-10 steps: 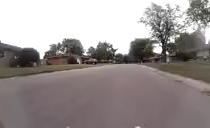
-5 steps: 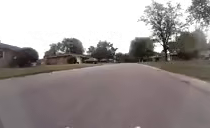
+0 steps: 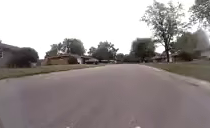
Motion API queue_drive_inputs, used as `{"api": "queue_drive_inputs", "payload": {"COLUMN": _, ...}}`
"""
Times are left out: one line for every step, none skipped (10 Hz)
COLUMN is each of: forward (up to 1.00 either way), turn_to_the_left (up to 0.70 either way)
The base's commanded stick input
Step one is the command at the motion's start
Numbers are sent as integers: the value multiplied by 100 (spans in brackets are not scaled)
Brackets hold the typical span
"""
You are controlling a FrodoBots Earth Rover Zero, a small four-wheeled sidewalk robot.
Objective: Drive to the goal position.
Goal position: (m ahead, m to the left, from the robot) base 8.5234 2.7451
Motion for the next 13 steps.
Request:
{"api": "queue_drive_inputs", "payload": {"forward": 70, "turn_to_the_left": 0}}
{"api": "queue_drive_inputs", "payload": {"forward": 70, "turn_to_the_left": 0}}
{"api": "queue_drive_inputs", "payload": {"forward": 70, "turn_to_the_left": 0}}
{"api": "queue_drive_inputs", "payload": {"forward": 70, "turn_to_the_left": 0}}
{"api": "queue_drive_inputs", "payload": {"forward": 70, "turn_to_the_left": 0}}
{"api": "queue_drive_inputs", "payload": {"forward": 70, "turn_to_the_left": 0}}
{"api": "queue_drive_inputs", "payload": {"forward": 70, "turn_to_the_left": 0}}
{"api": "queue_drive_inputs", "payload": {"forward": 70, "turn_to_the_left": 0}}
{"api": "queue_drive_inputs", "payload": {"forward": 70, "turn_to_the_left": 0}}
{"api": "queue_drive_inputs", "payload": {"forward": 70, "turn_to_the_left": 0}}
{"api": "queue_drive_inputs", "payload": {"forward": 70, "turn_to_the_left": 0}}
{"api": "queue_drive_inputs", "payload": {"forward": 70, "turn_to_the_left": 0}}
{"api": "queue_drive_inputs", "payload": {"forward": 70, "turn_to_the_left": 0}}
